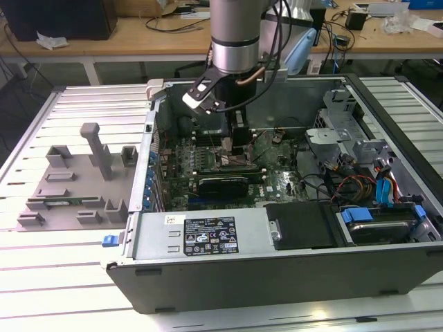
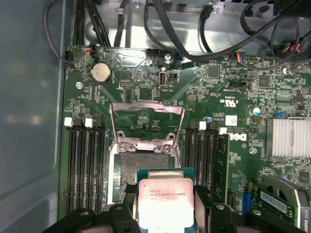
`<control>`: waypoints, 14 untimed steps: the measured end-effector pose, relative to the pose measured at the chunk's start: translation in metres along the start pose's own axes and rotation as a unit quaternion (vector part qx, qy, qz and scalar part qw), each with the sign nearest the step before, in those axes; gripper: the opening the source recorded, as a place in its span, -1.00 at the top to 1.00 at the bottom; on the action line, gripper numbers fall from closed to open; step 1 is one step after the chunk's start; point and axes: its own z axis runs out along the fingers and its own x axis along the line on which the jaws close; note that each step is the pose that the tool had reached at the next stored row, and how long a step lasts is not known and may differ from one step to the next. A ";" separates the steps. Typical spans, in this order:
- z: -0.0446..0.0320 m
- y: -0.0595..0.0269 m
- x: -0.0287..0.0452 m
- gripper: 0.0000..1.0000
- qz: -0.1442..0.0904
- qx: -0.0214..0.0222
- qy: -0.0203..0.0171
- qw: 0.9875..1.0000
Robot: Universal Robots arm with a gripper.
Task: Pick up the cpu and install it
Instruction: 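Place the cpu into insertion slot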
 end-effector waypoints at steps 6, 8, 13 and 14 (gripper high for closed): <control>0.0073 0.0000 0.0072 -0.09 0.004 0.000 0.000 1.000; 0.0126 -0.0002 0.0089 -0.09 0.005 0.000 0.000 1.000; 0.0234 -0.0005 0.0105 -0.09 0.007 0.000 -0.001 1.000; 0.0247 -0.0005 0.0105 -0.09 0.008 0.000 -0.001 1.000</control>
